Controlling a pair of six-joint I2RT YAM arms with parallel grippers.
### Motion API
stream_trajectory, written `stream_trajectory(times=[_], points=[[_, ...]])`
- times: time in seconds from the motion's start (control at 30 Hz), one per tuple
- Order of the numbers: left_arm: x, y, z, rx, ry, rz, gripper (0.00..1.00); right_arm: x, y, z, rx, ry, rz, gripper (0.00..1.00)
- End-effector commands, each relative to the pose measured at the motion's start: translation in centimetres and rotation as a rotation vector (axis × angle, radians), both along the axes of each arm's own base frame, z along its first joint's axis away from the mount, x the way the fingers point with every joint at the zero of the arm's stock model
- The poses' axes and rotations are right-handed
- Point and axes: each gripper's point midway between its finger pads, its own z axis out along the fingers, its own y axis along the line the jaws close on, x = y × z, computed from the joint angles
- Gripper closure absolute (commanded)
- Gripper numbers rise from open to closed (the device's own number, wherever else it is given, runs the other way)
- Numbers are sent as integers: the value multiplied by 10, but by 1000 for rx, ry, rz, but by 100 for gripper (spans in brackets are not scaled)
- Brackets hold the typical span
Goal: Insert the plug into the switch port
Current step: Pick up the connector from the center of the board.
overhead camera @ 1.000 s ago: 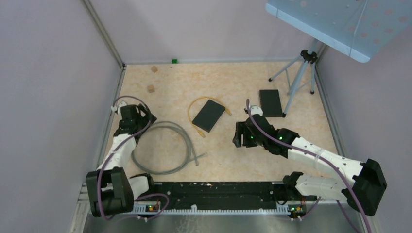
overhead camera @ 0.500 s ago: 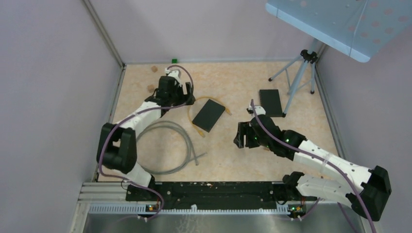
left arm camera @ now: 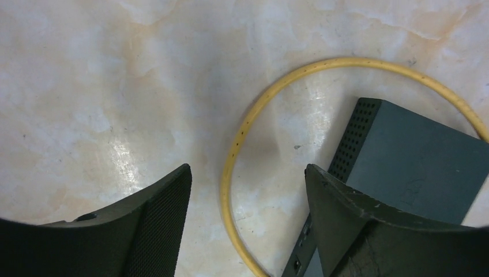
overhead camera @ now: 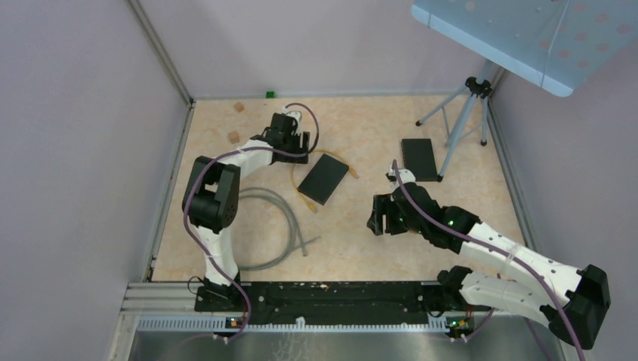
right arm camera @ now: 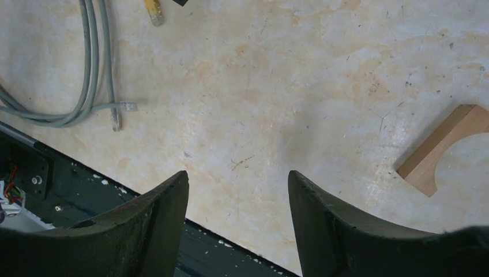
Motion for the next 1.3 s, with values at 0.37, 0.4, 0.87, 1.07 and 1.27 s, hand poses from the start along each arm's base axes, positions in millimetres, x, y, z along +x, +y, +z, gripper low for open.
stream_trajectory(times=[0.37, 0.4, 0.87, 1.07, 1.27], points=[[-19, 18, -46, 136, 120, 31, 46, 5, 1, 5, 4, -31, 9, 40], [-21, 18, -47, 133, 124, 26, 51, 6, 0, 5, 0, -34, 1, 40], [-29, 12, -13, 95, 65, -3, 100, 16, -15, 12, -46, -50, -96, 40], [-18, 23, 68, 116, -86, 38, 100, 36, -42, 20, -118, -61, -231, 40], [-35, 46, 112, 157, -150, 108, 100, 81, -71, 19, -132, -25, -339, 30]])
